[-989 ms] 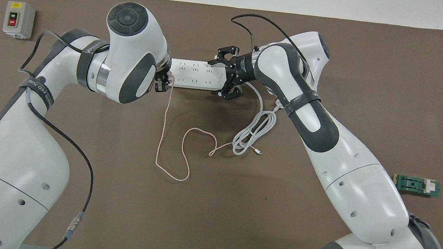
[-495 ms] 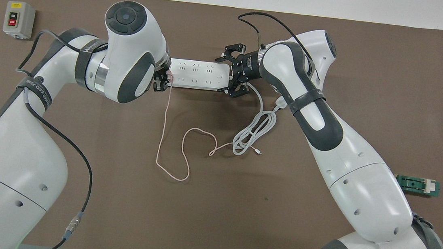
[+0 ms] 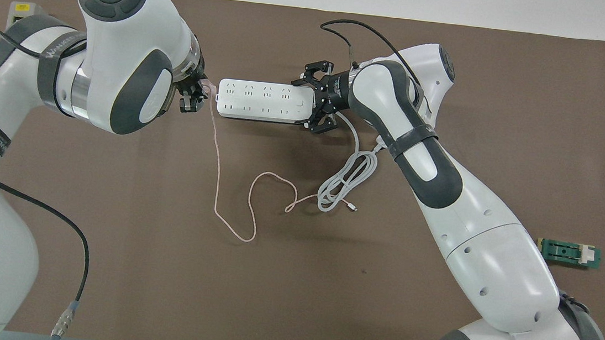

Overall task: Unplug charger and place it aside
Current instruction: 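Pull the pink charger out of the strip with the left gripper, then carry the charger toward the switch box and release it while the right gripper withdraws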

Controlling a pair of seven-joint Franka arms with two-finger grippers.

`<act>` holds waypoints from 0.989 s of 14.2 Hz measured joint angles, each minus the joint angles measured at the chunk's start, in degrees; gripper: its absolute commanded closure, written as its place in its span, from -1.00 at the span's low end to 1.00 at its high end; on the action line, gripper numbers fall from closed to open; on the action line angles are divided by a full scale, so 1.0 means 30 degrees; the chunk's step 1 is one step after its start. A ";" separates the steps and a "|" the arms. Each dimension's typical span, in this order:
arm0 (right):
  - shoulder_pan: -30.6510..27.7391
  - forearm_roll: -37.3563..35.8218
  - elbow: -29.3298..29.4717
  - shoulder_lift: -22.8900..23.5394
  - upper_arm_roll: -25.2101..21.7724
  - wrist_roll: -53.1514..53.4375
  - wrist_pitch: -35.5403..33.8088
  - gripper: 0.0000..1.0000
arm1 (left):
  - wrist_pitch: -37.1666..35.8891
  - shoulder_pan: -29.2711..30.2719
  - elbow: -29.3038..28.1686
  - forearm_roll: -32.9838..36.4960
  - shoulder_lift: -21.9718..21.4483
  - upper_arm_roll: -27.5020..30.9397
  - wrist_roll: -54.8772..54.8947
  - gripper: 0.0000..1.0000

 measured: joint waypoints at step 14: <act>0.0269 -0.0013 -0.0282 -0.0131 0.0016 -0.0123 0.0737 -1.00 | -0.4575 0.3796 -0.1736 0.0011 -0.3522 0.0181 2.0987 1.00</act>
